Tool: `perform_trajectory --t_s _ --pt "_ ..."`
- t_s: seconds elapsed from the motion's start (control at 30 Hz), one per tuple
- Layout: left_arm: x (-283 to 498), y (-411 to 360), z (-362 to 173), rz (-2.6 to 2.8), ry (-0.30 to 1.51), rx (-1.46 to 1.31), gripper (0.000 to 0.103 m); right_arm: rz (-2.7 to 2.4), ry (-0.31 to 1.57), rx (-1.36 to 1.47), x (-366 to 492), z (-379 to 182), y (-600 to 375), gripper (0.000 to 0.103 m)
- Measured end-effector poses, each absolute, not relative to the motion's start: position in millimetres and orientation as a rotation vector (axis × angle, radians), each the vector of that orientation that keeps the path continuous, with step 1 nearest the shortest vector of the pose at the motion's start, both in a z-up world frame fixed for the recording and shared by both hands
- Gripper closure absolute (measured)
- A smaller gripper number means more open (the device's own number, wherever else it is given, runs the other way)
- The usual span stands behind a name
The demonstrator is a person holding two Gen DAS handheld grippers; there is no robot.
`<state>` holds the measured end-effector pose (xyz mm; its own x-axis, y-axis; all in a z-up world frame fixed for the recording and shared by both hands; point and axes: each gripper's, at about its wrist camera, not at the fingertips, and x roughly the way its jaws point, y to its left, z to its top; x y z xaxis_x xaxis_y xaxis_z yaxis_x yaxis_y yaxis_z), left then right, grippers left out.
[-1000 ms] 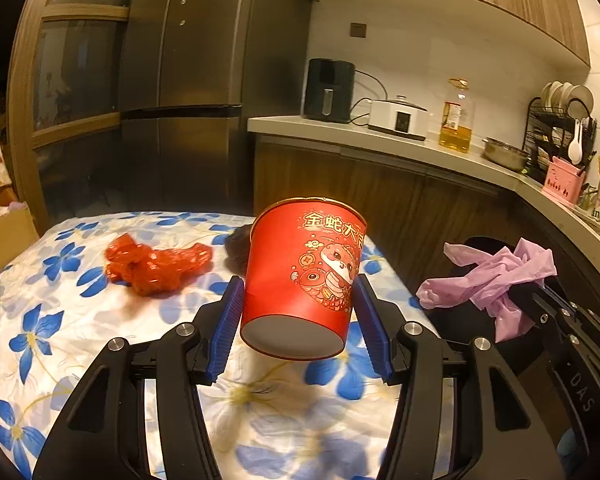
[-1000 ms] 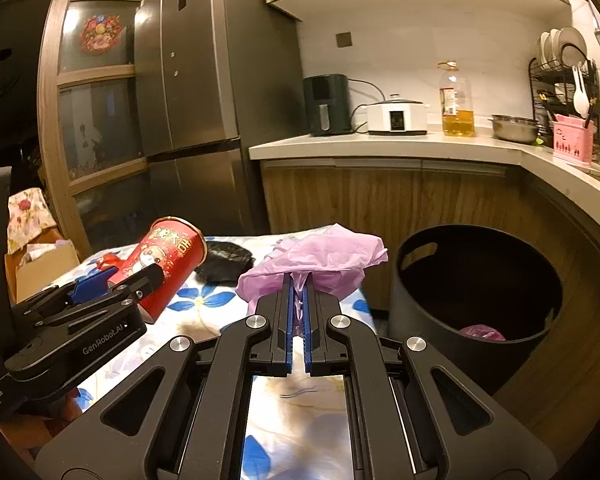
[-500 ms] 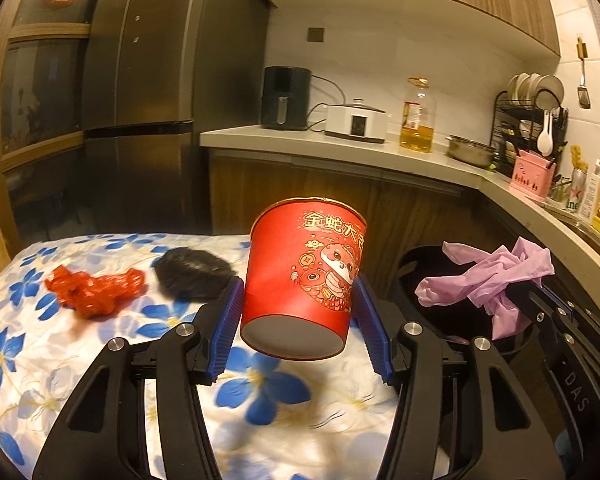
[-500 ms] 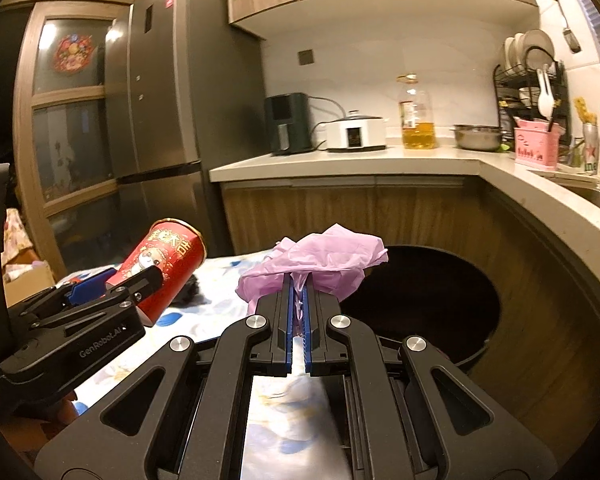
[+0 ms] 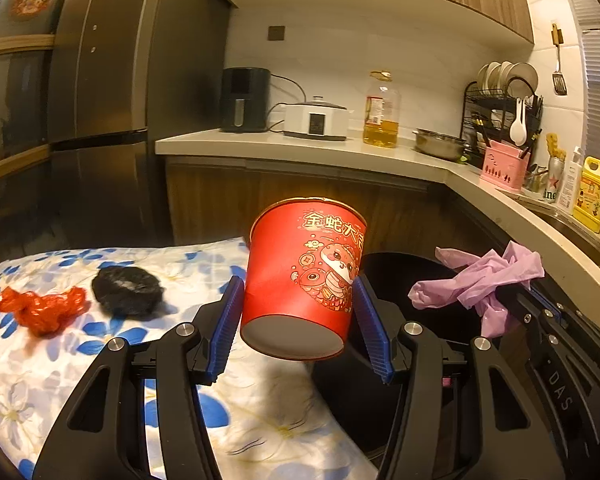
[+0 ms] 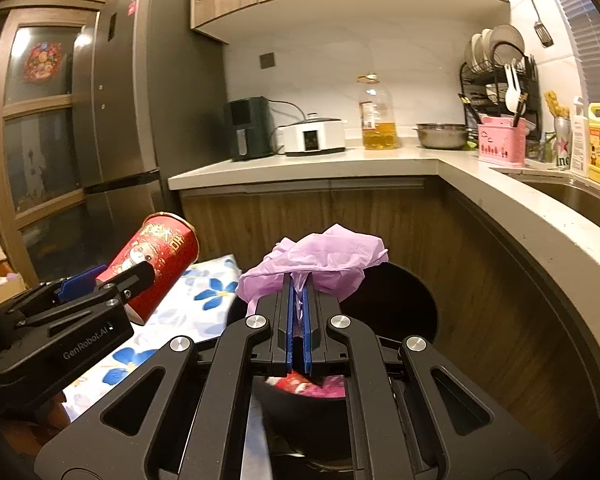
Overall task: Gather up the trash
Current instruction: 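Carry the red cup and lilac bag over the black bin with both grippers, then open both grippers over the bin to drop the cup and lilac bag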
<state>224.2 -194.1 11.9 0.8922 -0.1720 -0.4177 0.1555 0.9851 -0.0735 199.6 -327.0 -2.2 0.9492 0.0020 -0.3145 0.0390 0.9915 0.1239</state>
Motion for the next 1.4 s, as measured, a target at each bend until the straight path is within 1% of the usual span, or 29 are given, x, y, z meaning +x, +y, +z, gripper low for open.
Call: perform_trajectory --t_s 0.53,1.17,1.37,1.4 --pt "248.8 -235.4 0.3 -0.221 0.458 -0.022 0.049 -0.041 0.341 0.142 219.4 -11.5 -350.4 0.099" --pt "264.7 -253.3 -10.7 -0.242 0.494 -0.005 0.047 -0.060 0.368 0.170 233.3 -19.7 -368.0 0.099" --pt "266.9 -252.6 -14.2 -0.231 0.502 0.000 0.047 -0.055 0.394 0.181 238.9 -23.8 -370.2 0.098" --pt "266.9 -251.6 -14.7 -0.224 0.504 0.000 0.044 -0.058 0.399 0.180 239.8 -24.5 -370.5 0.095"
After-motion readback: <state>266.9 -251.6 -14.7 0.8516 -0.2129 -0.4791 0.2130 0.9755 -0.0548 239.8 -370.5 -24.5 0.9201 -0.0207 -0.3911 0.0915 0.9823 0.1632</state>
